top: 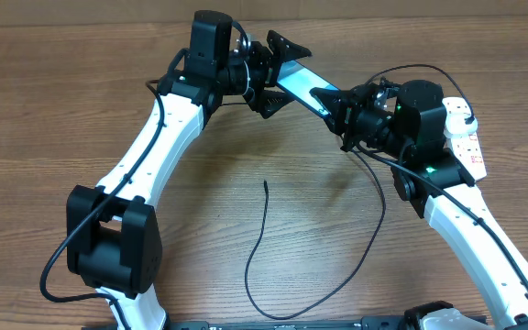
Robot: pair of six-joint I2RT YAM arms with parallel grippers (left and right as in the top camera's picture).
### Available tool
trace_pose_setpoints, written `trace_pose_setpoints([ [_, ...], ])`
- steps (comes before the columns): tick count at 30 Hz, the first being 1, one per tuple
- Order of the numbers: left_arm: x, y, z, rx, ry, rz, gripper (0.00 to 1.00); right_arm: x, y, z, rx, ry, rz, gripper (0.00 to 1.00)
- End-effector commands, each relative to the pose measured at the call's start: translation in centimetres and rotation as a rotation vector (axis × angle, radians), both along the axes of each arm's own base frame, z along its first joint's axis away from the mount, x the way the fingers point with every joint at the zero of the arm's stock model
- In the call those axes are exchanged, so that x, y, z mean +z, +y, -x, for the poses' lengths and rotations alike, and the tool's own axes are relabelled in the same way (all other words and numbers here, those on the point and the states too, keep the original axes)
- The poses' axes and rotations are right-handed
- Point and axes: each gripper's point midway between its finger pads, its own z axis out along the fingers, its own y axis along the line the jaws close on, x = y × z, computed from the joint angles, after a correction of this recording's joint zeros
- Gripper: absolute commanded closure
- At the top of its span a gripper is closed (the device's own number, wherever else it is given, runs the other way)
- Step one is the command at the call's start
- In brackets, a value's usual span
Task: Plug charger to phone and switch on socket
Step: 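Close the left gripper on the phone's other end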
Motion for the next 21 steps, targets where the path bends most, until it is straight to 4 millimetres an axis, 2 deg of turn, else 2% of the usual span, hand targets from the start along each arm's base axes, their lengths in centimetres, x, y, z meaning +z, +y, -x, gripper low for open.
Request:
trace_pose_setpoints([
  [1, -0.17, -0.21, 0.17, 0.006, 0.007, -0.007, 0.01, 1.68, 0.10, -0.19, -0.008, -0.044, -0.011, 0.96],
  [20, -0.48, -0.14, 0.23, 0.014, 0.022, -0.016, 0.00, 1.48, 0.01, -0.22, -0.013, -0.038, -0.005, 0.96],
  [21, -0.48, -0.14, 0.23, 0.014, 0.022, -0.016, 0.04, 1.45, 0.01, -0.21, -0.013, -0.037, -0.004, 0.96],
])
